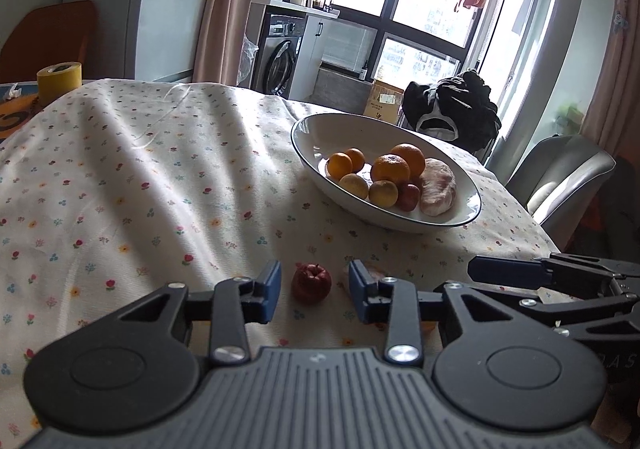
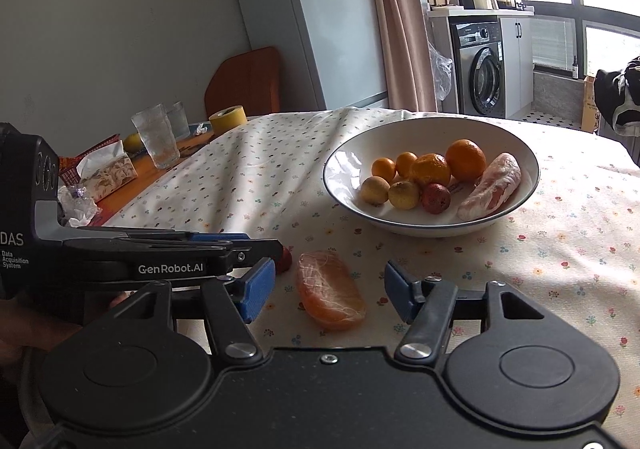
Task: Organize fruits
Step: 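Grasp the red apple with the left gripper while the right grasps the second bag, then carry the red apple to the bowl with the left while the right carries the bag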
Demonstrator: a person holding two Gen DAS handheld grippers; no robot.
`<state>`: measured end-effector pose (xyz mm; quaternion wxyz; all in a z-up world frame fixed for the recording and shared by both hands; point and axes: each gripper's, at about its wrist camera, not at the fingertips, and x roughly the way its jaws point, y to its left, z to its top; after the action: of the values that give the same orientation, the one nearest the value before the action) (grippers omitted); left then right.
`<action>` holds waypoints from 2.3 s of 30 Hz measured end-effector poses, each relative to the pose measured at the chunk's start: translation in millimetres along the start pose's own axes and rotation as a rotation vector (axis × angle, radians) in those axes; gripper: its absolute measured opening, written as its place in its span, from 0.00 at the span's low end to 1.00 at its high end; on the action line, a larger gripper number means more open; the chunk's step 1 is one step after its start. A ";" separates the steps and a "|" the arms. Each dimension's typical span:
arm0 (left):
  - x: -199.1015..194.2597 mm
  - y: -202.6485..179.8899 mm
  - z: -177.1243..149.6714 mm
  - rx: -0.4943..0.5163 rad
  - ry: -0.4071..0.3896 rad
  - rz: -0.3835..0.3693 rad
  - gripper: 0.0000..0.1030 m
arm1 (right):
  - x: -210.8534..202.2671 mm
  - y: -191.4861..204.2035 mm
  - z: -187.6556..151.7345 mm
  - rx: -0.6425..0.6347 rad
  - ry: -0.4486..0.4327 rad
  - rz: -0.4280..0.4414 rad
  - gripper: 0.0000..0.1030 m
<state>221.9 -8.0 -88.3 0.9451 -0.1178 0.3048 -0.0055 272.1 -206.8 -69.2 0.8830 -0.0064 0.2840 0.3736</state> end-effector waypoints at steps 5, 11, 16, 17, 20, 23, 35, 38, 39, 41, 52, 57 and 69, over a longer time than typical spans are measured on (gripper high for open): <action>9.1 -4.7 -2.0 0.020 0.011 0.007 0.34 | 1.5 -5.0 -1.2 0.014 0.004 -0.003 0.59; 12.0 -3.1 -2.7 0.006 0.016 0.010 0.20 | 2.9 -5.7 -1.1 0.015 0.008 -0.005 0.59; 3.7 -0.3 -4.0 0.002 0.003 0.007 0.19 | 7.2 -2.4 -0.4 0.009 0.011 0.000 0.59; 1.4 0.4 -3.8 0.001 -0.003 0.005 0.19 | 8.9 -1.7 -0.6 0.006 0.015 0.000 0.59; -5.2 3.0 -2.5 -0.005 -0.016 0.006 0.19 | 13.0 2.1 -1.0 -0.005 0.023 0.000 0.59; -11.9 6.0 -2.2 -0.016 -0.029 0.005 0.19 | 17.4 7.4 -1.3 -0.026 0.032 -0.006 0.59; -26.5 23.4 -6.1 -0.063 -0.050 0.006 0.19 | 39.2 30.8 -6.6 -0.118 0.098 -0.056 0.59; -29.0 29.0 -7.3 -0.076 -0.051 0.005 0.19 | 42.6 32.4 -7.2 -0.130 0.107 -0.079 0.59; -29.4 30.1 -7.5 -0.078 -0.052 0.004 0.19 | 44.6 32.2 -7.6 -0.133 0.115 -0.091 0.58; -30.1 32.3 -8.1 -0.083 -0.053 0.003 0.19 | 45.6 33.2 -8.6 -0.149 0.113 -0.100 0.58; -30.7 35.7 -10.0 -0.095 -0.052 -0.002 0.19 | 46.3 23.6 -1.1 -0.102 0.114 -0.113 0.35; -30.6 36.1 -10.1 -0.095 -0.051 -0.002 0.19 | 43.6 13.0 2.7 0.002 0.114 -0.080 0.33; -29.0 27.1 -10.9 -0.070 -0.036 -0.020 0.19 | 40.3 -8.2 6.1 0.207 0.111 0.037 0.26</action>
<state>190.4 18.3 -86.3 0.9456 -0.1538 0.2867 -0.0022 303.2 -185.0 -86.1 0.8549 0.0695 0.3694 0.3577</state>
